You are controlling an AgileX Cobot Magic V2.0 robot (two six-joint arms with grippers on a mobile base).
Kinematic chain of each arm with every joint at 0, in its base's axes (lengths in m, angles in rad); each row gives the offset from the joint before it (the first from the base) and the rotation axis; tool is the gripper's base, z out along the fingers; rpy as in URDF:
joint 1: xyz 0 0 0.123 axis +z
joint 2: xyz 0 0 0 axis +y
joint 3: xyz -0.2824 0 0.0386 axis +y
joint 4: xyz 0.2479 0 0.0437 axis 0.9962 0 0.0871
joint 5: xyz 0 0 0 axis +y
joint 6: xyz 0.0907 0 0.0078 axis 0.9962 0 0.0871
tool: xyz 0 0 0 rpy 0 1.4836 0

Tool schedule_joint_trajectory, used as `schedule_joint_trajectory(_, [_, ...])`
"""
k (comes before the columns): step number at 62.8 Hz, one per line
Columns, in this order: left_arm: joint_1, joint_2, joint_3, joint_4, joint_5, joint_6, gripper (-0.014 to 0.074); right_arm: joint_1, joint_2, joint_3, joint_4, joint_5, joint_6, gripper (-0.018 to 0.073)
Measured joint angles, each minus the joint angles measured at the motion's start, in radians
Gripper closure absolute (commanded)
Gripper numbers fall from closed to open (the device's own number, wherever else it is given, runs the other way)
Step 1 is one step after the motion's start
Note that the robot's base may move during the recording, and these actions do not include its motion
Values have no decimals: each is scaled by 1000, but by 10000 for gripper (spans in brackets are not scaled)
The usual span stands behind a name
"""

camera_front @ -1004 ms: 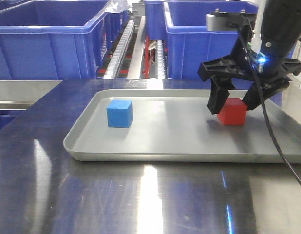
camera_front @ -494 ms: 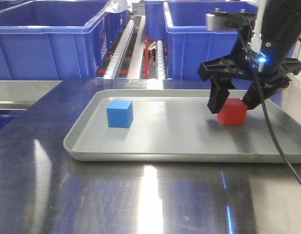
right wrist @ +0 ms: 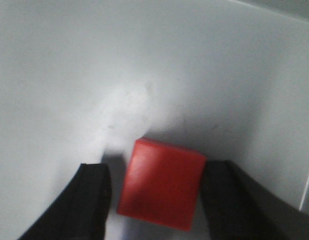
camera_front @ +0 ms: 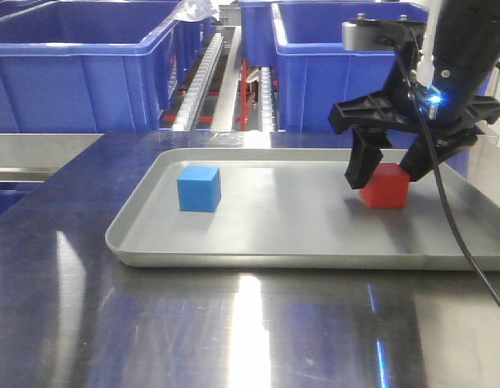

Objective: Sort and place red and blue blocks on shelf
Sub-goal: 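Close the right gripper on the red cube, then lift the red cube up and away from the tray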

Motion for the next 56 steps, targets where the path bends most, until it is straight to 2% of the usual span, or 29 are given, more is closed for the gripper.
schedule_joint_trajectory(10, [0,0,0,0,0,0,472,0,0,0,0,0,0,374])
schedule_joint_trajectory(19, [0,0,0,0,0,0,472,0,0,0,0,0,0,461])
schedule_joint_trajectory(31, [0,0,0,0,0,0,472,0,-2,-13,0,6,0,503])
schedule_joint_trajectory(56, [0,0,0,0,0,0,472,0,-160,-63,-2,-45,0,503])
